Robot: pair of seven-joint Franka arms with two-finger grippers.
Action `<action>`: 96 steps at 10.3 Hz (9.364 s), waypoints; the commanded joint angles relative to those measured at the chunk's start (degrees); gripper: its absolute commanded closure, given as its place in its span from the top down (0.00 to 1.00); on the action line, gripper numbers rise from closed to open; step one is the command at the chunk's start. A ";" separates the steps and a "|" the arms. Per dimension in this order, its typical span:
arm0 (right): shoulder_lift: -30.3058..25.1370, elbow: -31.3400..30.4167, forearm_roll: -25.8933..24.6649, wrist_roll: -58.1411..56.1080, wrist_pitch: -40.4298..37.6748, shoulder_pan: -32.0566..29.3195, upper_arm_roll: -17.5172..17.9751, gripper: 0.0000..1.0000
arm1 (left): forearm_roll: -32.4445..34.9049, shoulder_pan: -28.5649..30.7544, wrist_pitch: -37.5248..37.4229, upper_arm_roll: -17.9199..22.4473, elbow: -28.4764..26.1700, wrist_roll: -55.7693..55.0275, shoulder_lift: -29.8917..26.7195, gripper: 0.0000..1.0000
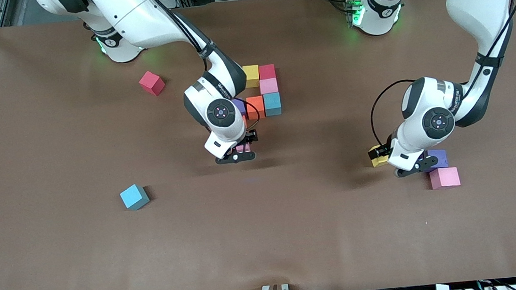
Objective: Form number 2 with 11 blocks
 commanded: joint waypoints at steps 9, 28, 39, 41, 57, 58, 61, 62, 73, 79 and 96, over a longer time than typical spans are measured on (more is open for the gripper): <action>-6.18 0.53 -0.43 1.38 -4.12 -2.44 -0.59 1.00 | 1.54 0.19 0.91 -0.35 0.25 -0.05 1.40 0.67; -25.51 -7.11 -0.87 -34.93 -18.00 -34.35 -0.68 1.00 | 5.84 -10.00 -3.92 -4.83 6.31 6.52 -0.09 0.46; -40.38 0.08 -4.30 -35.80 -35.57 -36.29 -0.68 1.00 | 5.84 -16.32 -4.10 -8.26 9.83 43.09 0.70 0.45; -40.20 1.40 -5.69 -36.33 -35.67 -36.90 -0.77 1.00 | 5.76 -17.55 -4.10 -8.26 9.83 47.57 1.40 0.46; -37.56 4.84 -6.58 -36.33 -37.61 -40.07 -0.68 1.00 | 12.08 -34.51 -9.01 -5.10 22.74 57.87 13.17 0.42; -37.48 4.84 -6.58 -36.33 -37.17 -39.98 -0.68 1.00 | 12.17 -34.61 -9.02 -5.10 23.01 57.96 13.70 0.42; -37.47 4.93 -6.06 -36.42 -37.08 -40.86 -0.68 1.00 | 12.09 -37.23 -10.59 -4.05 24.50 58.14 14.15 0.42; -37.47 4.93 -5.53 -36.51 -37.08 -40.95 -0.77 1.00 | 12.00 -38.03 -11.82 -3.35 25.64 58.23 14.50 0.42; -36.86 4.84 -3.07 -42.13 -36.46 -43.14 -0.68 1.00 | 12.09 -41.02 -12.18 -1.85 31.01 58.23 18.19 0.41; -37.03 4.84 -3.07 -42.13 -36.81 -43.15 -0.68 1.00 | 12.08 -42.08 -12.01 -1.41 32.50 58.14 19.25 0.42; -37.03 4.84 -3.07 -42.13 -36.90 -43.14 -0.68 1.00 | 12.08 -42.87 -11.48 -1.41 33.73 57.96 20.82 0.43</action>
